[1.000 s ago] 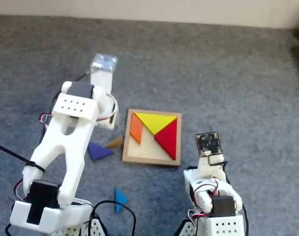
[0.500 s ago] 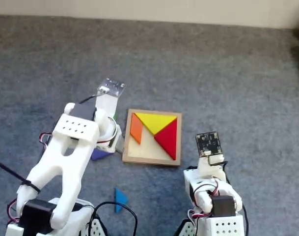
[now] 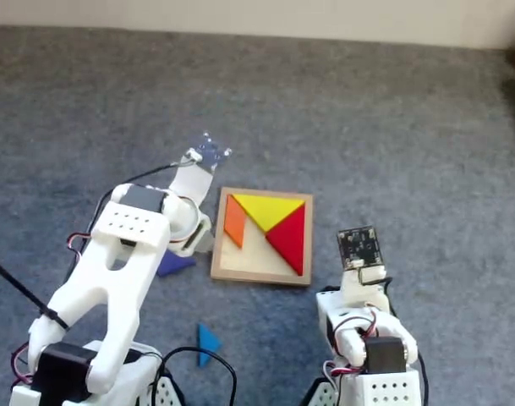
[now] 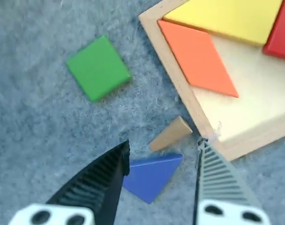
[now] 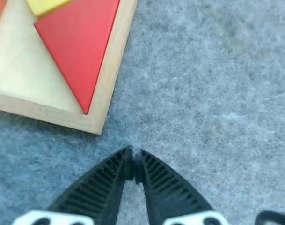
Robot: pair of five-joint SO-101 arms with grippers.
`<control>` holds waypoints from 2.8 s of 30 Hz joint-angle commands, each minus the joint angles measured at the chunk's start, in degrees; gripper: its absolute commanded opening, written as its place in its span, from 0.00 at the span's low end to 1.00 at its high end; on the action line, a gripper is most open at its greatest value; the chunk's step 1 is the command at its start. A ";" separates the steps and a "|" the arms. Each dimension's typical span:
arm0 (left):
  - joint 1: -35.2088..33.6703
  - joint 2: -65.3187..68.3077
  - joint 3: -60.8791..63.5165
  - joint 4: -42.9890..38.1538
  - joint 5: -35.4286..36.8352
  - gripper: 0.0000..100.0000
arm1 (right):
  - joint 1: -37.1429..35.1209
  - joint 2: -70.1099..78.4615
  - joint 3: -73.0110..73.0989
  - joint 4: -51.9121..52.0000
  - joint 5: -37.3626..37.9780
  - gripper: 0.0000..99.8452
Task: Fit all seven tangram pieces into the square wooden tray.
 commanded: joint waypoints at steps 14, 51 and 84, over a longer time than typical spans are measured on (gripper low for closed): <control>-0.48 22.81 -14.11 -0.35 -4.57 0.17 | 0.66 -1.80 8.22 0.57 -0.26 0.02; 1.45 31.60 -20.53 -1.49 10.02 0.21 | 0.66 -1.80 8.22 0.57 -0.26 0.02; 8.04 22.55 -26.86 11.25 11.08 0.06 | 0.66 -1.89 8.22 0.57 -0.26 0.02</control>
